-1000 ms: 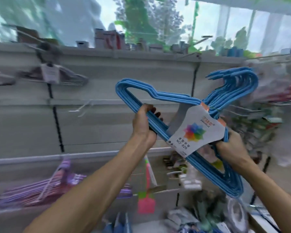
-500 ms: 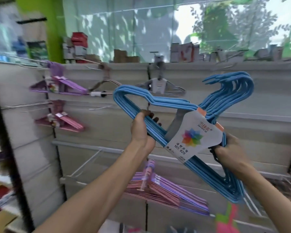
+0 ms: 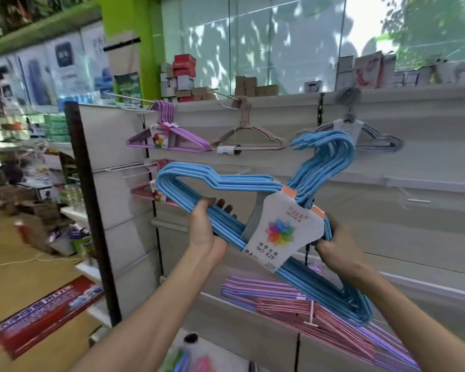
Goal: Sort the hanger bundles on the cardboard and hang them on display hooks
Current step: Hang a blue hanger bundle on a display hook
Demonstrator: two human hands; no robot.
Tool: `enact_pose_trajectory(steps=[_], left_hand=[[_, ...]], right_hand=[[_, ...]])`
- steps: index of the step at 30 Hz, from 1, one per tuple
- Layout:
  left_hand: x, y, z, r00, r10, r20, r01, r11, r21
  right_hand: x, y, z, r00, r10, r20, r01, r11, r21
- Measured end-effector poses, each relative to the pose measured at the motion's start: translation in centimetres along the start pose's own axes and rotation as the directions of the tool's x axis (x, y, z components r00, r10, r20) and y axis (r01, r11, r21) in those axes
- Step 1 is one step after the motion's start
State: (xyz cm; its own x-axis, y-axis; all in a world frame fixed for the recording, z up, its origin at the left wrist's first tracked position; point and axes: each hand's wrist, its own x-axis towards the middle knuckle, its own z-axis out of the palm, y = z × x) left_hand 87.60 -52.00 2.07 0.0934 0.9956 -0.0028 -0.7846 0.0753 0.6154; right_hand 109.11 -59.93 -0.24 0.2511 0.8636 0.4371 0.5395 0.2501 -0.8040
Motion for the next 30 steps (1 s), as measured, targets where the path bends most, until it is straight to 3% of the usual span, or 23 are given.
enact_pose_trajectory(steps=[14, 22, 30], left_hand=[[12.0, -1.1, -4.9, 0.995, -0.005, -0.096, -0.003, 0.997, -0.08], [18.9, -3.9, -8.9, 0.979, -0.074, -0.189, 0.037, 0.981, -0.189], [24.8, -6.7, -12.0, 0.968, -0.2, -0.151, 0.15, 0.946, -0.289]], right_hand=[[12.6, 5.1, 7.1, 0.976, -0.045, 0.213, 0.054, 0.998, -0.035], [17.5, 7.6, 10.0, 0.957, 0.017, 0.289, 0.047, 0.976, -0.214], [20.6, 9.2, 11.7, 0.96, 0.068, 0.27, 0.036, 0.931, -0.364]])
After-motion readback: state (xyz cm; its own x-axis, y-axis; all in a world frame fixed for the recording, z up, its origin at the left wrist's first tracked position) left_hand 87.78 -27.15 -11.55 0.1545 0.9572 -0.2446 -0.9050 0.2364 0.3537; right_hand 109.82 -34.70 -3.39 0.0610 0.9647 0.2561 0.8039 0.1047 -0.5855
